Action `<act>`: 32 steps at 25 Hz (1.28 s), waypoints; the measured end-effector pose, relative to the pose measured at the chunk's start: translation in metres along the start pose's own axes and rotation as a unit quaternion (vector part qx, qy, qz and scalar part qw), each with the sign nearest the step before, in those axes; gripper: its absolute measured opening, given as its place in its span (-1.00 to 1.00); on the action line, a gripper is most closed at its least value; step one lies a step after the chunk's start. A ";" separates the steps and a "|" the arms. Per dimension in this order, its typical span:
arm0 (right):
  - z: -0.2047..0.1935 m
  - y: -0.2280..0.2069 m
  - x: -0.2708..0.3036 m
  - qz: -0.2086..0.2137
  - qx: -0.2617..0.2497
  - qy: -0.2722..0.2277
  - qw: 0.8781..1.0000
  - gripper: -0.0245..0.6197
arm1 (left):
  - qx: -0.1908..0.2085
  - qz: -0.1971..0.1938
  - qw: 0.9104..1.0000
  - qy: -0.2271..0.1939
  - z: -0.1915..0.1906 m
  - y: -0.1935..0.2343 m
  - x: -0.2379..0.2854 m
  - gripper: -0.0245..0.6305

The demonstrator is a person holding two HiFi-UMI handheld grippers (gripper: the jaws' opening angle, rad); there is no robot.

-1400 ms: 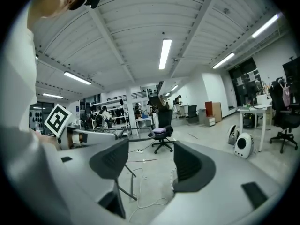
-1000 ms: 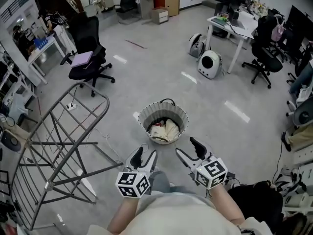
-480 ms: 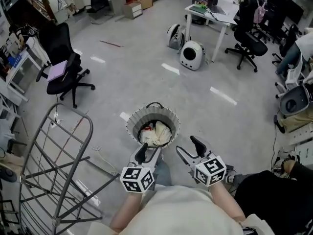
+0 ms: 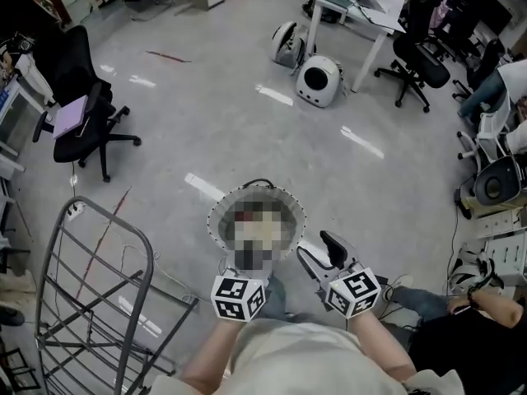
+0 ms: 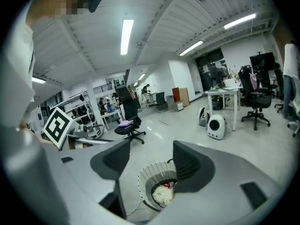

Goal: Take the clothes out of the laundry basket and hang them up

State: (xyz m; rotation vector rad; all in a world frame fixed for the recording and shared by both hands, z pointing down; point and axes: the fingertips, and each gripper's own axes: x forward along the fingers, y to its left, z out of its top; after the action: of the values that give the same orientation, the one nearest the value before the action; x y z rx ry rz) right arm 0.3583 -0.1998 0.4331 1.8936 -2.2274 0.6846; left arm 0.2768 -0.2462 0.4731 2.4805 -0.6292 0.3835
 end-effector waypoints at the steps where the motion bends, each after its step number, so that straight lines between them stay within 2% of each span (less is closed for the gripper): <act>1: -0.002 -0.002 0.012 0.000 0.005 0.004 1.000 -0.07 | -0.003 0.000 1.000 0.006 -0.003 0.010 0.007 -0.19; 7: -0.021 -0.022 0.065 -0.011 0.006 0.031 0.999 -0.07 | -0.015 0.008 0.999 0.045 -0.026 0.067 0.050 -0.19; 11: -0.052 -0.049 0.088 -0.017 0.027 0.051 0.998 -0.07 | -0.013 0.015 0.998 0.067 -0.047 0.089 0.085 -0.19; 17: -0.114 -0.079 0.129 -0.002 0.061 0.095 0.994 -0.07 | -0.026 0.027 0.992 0.123 -0.115 0.125 0.137 -0.19; 21: -0.156 -0.097 0.150 0.015 0.056 0.122 0.991 -0.07 | -0.035 0.034 0.987 0.153 -0.166 0.146 0.177 -0.19; 24: -0.193 -0.118 0.162 0.013 0.063 0.138 0.988 -0.07 | -0.034 0.026 0.980 0.192 -0.214 0.156 0.209 -0.16; 26: -0.216 -0.129 0.163 0.008 0.076 0.150 0.986 -0.07 | -0.023 0.014 0.973 0.231 -0.251 0.157 0.221 -0.14; 32: -0.259 -0.158 0.170 -0.001 0.090 0.146 0.985 -0.07 | 0.055 -0.031 0.947 0.315 -0.339 0.168 0.266 -0.12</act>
State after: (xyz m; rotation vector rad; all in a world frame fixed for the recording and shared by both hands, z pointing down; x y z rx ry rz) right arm 0.4293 -0.2596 0.7680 1.7334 -2.0390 1.1173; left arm 0.3717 -0.2715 0.9248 2.2736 -0.2643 1.1501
